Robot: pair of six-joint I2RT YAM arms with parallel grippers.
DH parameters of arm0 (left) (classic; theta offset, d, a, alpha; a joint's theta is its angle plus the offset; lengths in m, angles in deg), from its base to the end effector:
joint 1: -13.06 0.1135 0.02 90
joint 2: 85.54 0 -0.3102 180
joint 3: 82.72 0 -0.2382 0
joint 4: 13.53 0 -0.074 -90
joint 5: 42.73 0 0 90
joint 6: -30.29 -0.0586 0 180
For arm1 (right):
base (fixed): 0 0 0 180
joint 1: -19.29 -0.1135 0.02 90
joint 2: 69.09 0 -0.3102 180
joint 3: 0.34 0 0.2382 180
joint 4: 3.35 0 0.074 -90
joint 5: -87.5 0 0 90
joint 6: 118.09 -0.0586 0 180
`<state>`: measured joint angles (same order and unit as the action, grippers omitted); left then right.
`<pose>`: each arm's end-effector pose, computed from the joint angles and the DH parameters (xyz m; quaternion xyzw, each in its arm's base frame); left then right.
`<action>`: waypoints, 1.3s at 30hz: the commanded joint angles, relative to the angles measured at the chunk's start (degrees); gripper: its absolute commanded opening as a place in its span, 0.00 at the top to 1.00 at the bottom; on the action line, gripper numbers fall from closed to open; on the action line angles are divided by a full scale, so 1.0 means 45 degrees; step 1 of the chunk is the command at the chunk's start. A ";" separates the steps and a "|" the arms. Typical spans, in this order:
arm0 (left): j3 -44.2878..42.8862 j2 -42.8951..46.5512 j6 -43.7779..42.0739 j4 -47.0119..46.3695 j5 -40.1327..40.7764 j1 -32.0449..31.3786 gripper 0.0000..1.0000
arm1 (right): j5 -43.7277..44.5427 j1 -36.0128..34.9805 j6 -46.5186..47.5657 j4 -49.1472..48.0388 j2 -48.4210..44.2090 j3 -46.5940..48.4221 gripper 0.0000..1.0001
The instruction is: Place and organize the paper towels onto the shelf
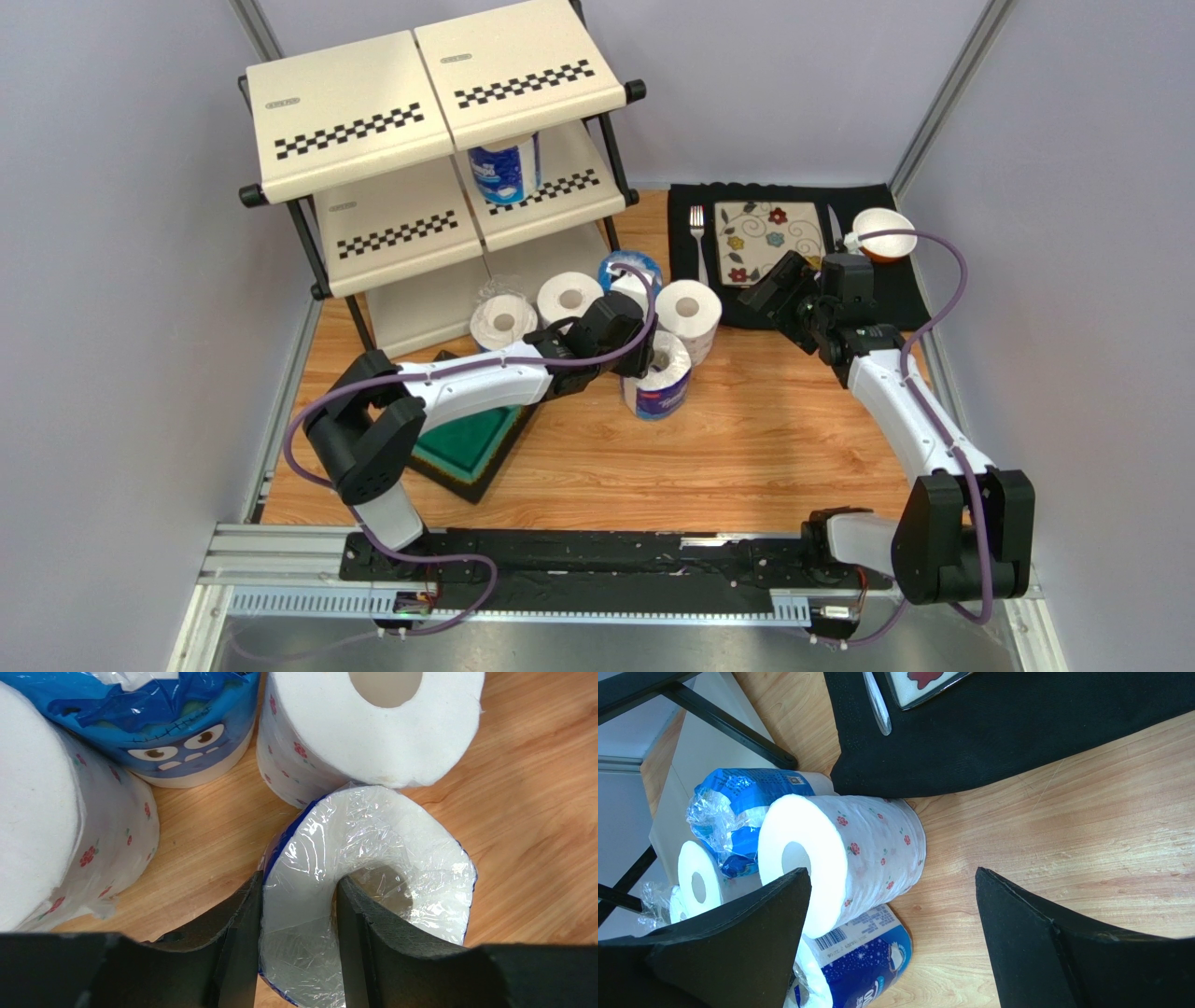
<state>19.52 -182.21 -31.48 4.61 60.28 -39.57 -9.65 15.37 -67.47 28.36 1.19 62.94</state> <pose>0.2448 -0.2988 0.2654 0.1386 0.8800 -0.2101 0.4029 0.2538 0.0247 0.2938 0.2483 0.8652 0.2116 0.3807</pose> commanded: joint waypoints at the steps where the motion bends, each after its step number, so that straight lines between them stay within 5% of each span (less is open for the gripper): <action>1: 0.0016 0.0151 0.0055 0.0324 -0.0959 -0.0006 0.78 | -0.0128 0.0071 0.0019 -0.0192 -0.0384 0.0138 0.09; 12: -0.0354 0.3607 -0.1134 0.1768 0.1050 -0.0006 0.86 | -0.0245 0.0091 -0.0078 -0.0270 -0.0306 0.0138 0.09; 18: 0.0345 0.6184 -0.2521 0.1557 0.5242 -0.0025 0.86 | -0.0343 0.0091 -0.0156 -0.0329 -0.0208 0.0177 0.09; 27: 0.3920 0.9857 -0.5508 -0.4983 1.0151 0.0286 0.82 | -0.0460 0.0091 -0.0195 -0.0349 -0.0208 0.0177 0.09; 34: 0.5524 1.0738 -0.7793 -0.9884 1.0467 0.1340 0.82 | -0.0460 0.0110 -0.0195 -0.0387 -0.0188 0.0138 0.09; 39: 0.5272 1.0660 -0.8402 -1.1101 0.9903 0.1946 0.82 | -0.0460 0.0110 -0.0195 -0.0407 -0.0130 0.0118 0.09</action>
<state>45.52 -135.28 -64.38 -31.80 106.07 -32.44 -11.08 15.63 -67.73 28.19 1.19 62.94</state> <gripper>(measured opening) 0.452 0.910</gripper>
